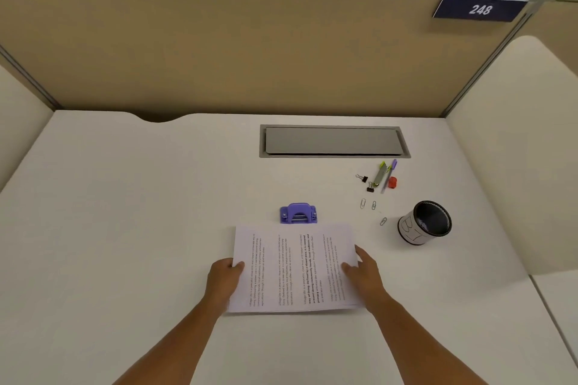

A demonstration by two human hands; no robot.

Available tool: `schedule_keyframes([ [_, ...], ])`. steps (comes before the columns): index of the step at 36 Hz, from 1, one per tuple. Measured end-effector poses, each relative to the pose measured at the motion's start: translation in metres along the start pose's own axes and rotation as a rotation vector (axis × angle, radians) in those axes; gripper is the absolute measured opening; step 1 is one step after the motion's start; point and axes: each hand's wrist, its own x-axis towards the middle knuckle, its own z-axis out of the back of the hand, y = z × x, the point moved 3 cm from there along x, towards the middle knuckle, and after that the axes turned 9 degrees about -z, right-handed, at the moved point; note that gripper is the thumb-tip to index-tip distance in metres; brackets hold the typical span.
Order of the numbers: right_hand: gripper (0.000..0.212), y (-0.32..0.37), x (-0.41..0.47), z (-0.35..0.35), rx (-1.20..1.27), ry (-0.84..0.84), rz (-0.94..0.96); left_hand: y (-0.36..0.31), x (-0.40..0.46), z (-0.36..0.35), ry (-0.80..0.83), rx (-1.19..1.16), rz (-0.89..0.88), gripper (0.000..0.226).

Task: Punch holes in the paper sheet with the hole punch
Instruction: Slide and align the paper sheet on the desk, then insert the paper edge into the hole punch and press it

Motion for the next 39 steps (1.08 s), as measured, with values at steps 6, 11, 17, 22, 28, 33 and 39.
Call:
schedule_keyframes([
  [6, 0.045, 0.000, 0.005, 0.001, 0.004, 0.006, -0.007, 0.000, 0.010, 0.001, 0.056, 0.011, 0.010, 0.020],
  [11, 0.047, 0.001, 0.004, 0.003, 0.014, -0.001, 0.008, -0.001, 0.008, -0.001, 0.084, -0.030, 0.025, 0.017],
  [17, 0.044, 0.006, -0.003, 0.006, 0.014, 0.003, 0.011, 0.004, 0.007, 0.000, 0.108, -0.089, 0.062, 0.015],
  [22, 0.046, 0.008, 0.003, 0.006, -0.012, -0.004, -0.006, 0.003, 0.014, 0.001, 0.080, -0.147, 0.084, 0.013],
  [28, 0.047, 0.008, 0.007, 0.009, -0.012, 0.007, -0.020, -0.008, 0.028, -0.001, 0.026, -0.152, 0.042, 0.017],
  [33, 0.037, 0.005, 0.009, 0.011, 0.002, -0.012, -0.059, -0.011, 0.040, -0.003, -0.006, -0.085, 0.017, 0.021],
  [39, 0.018, 0.014, 0.009, 0.012, 0.019, -0.008, -0.104, -0.013, 0.043, -0.004, -0.014, -0.062, 0.024, 0.023],
])
